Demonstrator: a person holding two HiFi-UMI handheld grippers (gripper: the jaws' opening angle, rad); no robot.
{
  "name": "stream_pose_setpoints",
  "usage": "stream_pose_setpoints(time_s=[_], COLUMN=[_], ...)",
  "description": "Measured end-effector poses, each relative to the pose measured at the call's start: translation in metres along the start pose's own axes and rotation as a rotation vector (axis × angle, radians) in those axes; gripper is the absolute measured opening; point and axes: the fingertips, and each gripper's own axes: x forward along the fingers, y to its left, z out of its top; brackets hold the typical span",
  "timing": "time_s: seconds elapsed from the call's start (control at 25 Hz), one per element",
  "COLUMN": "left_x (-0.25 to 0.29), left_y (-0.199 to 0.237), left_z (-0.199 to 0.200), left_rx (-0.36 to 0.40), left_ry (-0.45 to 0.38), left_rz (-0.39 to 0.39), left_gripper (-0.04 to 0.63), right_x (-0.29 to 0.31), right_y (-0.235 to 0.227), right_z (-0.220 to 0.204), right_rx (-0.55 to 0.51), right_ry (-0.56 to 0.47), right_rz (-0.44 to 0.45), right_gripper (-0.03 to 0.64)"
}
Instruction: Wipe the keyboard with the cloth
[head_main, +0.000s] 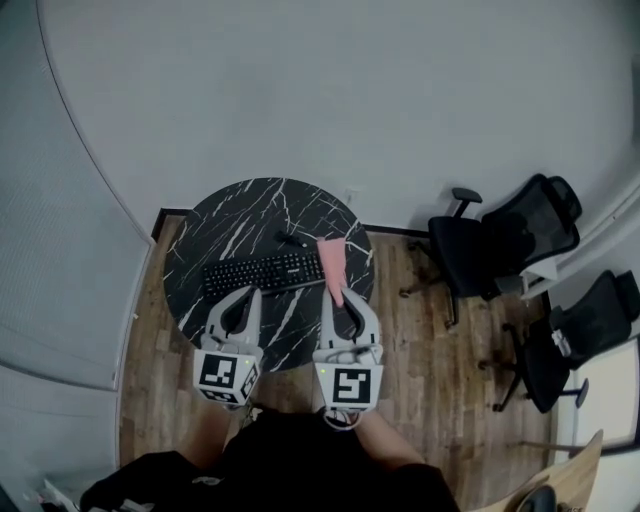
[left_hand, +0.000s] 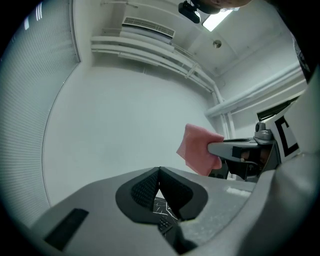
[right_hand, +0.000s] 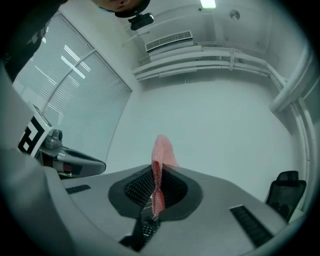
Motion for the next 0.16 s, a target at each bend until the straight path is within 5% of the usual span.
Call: stream_pose_setpoints(time_s=[0.16], left_x=[0.0021], left_y=[-0.0125], left_z=[0.0002], left_rx=[-0.001], left_ry=[0.004], left_rz=[0.000], left_gripper=[-0.002], right_x=[-0.0111], right_y=[-0.0107], right_z=[-0.0059], right_rx=[0.014], right_ry=[0.013], right_rz=[0.000], right_gripper=[0.009])
